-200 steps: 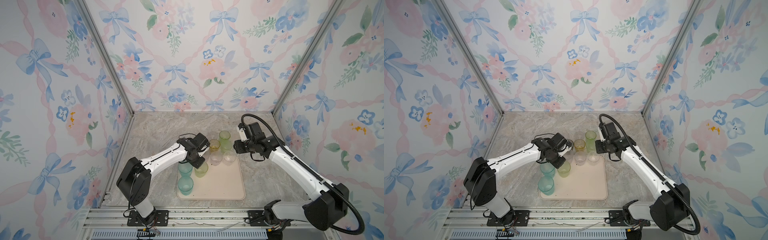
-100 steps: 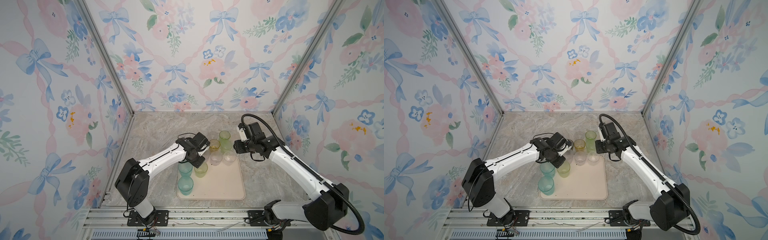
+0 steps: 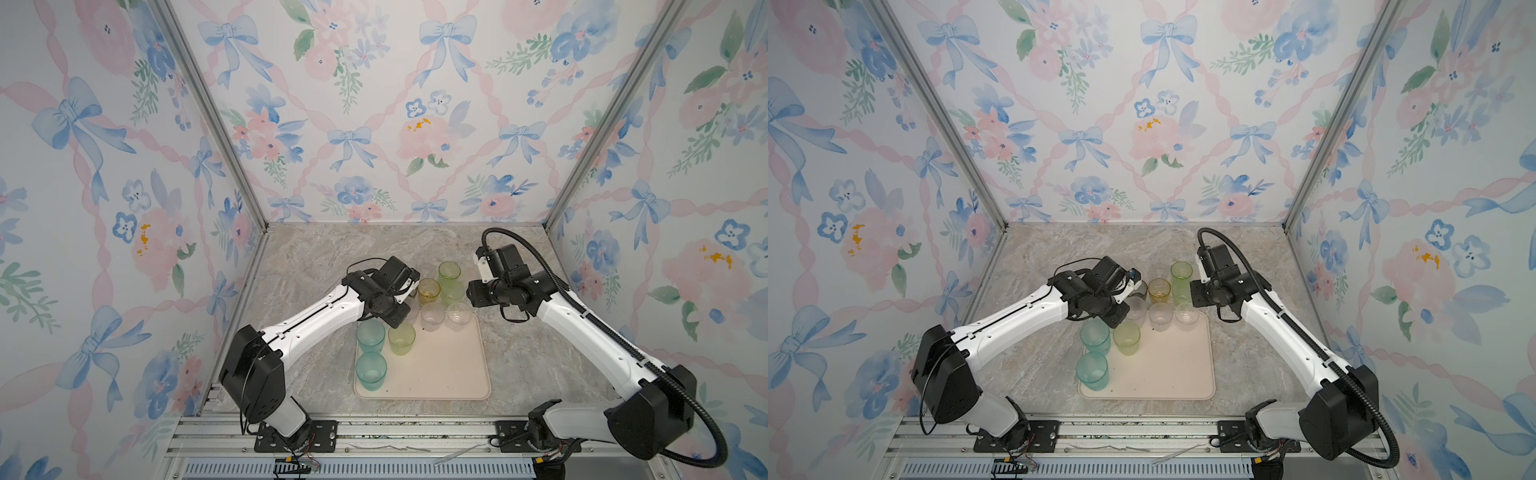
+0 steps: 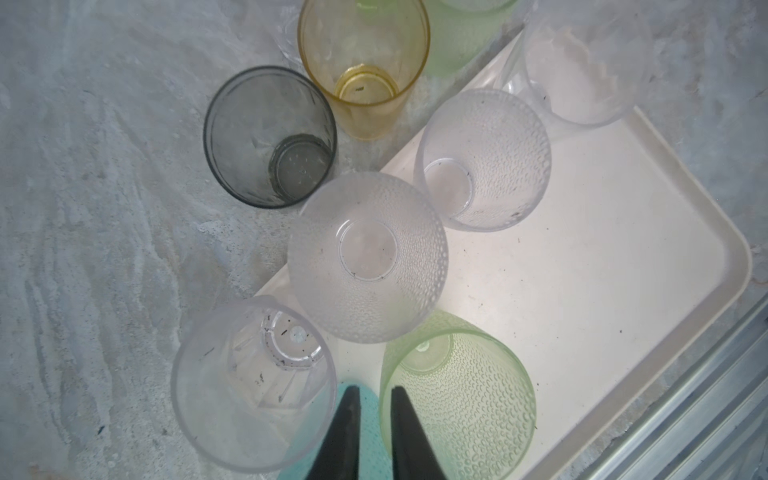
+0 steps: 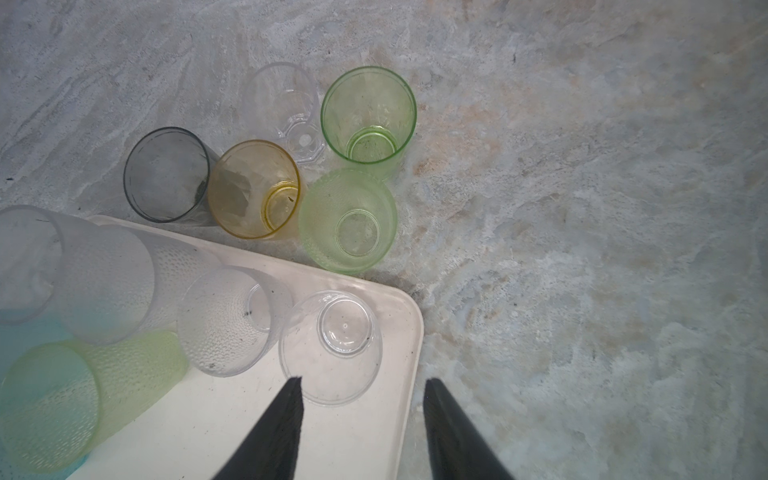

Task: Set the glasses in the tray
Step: 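Raise the left gripper while the right gripper moves to another green cup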

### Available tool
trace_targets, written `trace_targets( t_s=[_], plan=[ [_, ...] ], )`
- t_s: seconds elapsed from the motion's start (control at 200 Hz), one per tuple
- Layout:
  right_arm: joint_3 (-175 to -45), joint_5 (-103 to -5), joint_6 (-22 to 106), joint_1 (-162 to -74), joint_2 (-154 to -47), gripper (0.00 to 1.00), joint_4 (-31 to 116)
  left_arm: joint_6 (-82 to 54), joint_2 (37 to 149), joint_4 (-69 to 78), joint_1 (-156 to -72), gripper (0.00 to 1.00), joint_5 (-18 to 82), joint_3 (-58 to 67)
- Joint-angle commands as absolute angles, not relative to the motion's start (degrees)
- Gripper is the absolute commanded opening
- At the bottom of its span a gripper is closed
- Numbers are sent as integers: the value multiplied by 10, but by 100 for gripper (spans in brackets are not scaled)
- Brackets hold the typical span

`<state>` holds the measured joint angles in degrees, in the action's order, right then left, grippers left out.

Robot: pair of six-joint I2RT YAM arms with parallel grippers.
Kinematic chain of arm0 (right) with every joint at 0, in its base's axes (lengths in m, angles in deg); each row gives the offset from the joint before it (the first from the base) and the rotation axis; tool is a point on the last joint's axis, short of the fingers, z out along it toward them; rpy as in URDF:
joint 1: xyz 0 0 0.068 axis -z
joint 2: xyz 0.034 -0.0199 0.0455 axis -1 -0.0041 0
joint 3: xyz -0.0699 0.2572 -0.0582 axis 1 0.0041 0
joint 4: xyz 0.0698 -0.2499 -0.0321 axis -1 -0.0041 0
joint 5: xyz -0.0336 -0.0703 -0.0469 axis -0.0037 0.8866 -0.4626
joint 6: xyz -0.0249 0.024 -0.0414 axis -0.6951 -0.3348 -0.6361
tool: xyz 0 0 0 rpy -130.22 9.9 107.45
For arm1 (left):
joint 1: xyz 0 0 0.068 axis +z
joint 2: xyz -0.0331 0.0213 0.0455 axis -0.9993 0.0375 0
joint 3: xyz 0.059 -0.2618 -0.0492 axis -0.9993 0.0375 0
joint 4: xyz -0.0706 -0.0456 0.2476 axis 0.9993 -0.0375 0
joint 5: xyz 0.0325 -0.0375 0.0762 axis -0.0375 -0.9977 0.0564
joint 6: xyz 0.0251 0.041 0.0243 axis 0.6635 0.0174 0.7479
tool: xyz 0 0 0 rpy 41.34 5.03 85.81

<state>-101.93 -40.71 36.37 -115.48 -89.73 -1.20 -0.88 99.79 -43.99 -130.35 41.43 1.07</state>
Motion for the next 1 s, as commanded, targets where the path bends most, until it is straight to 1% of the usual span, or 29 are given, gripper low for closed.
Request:
trace_targets(
  t_s=[0.0, 0.235, 0.36, 0.455, 0.55, 0.725, 0.995],
  plan=[
    [-1030, -411, 356, -1156, -911, 51, -11, 3, 974, -421, -1294, 19, 402, -15],
    [-1042, -421, 354, -1144, -938, 50, -1, -31, 938, -348, -1254, 23, 420, -12],
    [-1055, -434, 354, -1128, -971, 45, 3, -64, 912, -304, -1224, 24, 440, 13],
    [-1066, -434, 353, -1119, -997, 38, 4, -91, 893, -270, -1203, 25, 456, 44],
    [-1077, -435, 351, -1115, -1021, 33, 6, -110, 871, -233, -1187, 26, 461, 79],
    [-1091, -442, 349, -1099, -1055, 30, 18, -119, 850, -200, -1167, 29, 468, 117],
    [-1124, -460, 348, -1089, -1116, 25, 24, -117, 860, -198, -1156, 28, 459, 128]
  ],
)
